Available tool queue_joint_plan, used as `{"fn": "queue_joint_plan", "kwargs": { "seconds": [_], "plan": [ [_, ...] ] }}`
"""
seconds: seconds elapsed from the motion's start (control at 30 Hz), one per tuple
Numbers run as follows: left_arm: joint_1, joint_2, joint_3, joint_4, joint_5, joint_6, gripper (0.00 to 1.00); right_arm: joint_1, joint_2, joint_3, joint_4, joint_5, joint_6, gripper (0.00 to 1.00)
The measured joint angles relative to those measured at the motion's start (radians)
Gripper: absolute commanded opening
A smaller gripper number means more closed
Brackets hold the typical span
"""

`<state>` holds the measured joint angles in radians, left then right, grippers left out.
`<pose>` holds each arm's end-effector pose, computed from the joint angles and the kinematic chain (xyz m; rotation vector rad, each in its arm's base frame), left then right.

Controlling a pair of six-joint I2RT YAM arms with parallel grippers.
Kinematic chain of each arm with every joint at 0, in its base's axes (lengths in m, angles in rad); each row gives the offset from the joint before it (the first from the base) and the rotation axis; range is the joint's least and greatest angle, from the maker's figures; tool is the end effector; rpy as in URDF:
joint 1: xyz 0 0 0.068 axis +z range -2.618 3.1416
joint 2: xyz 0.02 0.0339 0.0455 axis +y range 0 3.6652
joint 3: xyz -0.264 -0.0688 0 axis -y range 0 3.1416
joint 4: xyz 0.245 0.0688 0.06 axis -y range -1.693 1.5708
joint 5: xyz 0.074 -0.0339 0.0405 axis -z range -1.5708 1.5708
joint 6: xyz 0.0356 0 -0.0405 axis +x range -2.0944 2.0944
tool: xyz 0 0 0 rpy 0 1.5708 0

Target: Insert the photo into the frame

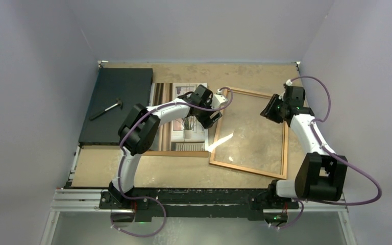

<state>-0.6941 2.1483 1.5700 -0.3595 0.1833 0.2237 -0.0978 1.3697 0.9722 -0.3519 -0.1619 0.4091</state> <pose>0.3545 -0.3034 0.1631 1.1918 2.2398 -0.4202 0.2954 -0.0232 0.2583 0.5049 2.2779 0.3443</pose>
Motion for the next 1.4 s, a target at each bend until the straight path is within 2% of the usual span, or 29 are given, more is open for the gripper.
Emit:
{"fn": "queue_joint_plan", "kwargs": {
  "seconds": [0.23,0.37,0.4,0.5,0.57,0.63,0.87,1.1,1.4],
  "plan": [
    [0.000,-0.007,-0.015,0.015,-0.003,0.003,0.78,0.000,-0.081,-0.056,-0.006,-0.014,0.041,0.41],
    [0.000,-0.010,-0.023,0.023,-0.004,0.004,0.77,-0.002,-0.109,-0.077,-0.016,-0.016,0.068,0.48],
    [0.000,-0.011,-0.025,0.025,-0.004,0.004,0.77,-0.002,-0.117,-0.080,-0.019,-0.019,0.074,0.44],
    [0.000,-0.015,-0.031,0.030,-0.004,0.004,0.77,-0.002,-0.126,-0.079,-0.024,-0.025,0.086,0.18],
    [0.000,-0.016,-0.032,0.030,-0.004,0.004,0.77,-0.003,-0.125,-0.068,-0.037,-0.021,0.085,0.07],
    [0.000,-0.019,-0.037,0.032,-0.004,0.005,0.77,-0.006,-0.116,-0.041,-0.053,-0.013,0.080,0.01],
    [0.000,-0.028,-0.047,0.029,0.001,0.004,0.77,-0.003,-0.020,0.084,-0.097,-0.013,0.018,0.00],
    [0.000,-0.041,-0.058,0.019,0.018,0.003,0.79,-0.003,0.050,0.135,-0.131,-0.006,-0.039,0.00],
    [-0.002,-0.043,-0.048,-0.010,0.038,0.002,0.79,0.000,0.061,0.161,-0.146,0.063,-0.111,0.00]
  ]
}}
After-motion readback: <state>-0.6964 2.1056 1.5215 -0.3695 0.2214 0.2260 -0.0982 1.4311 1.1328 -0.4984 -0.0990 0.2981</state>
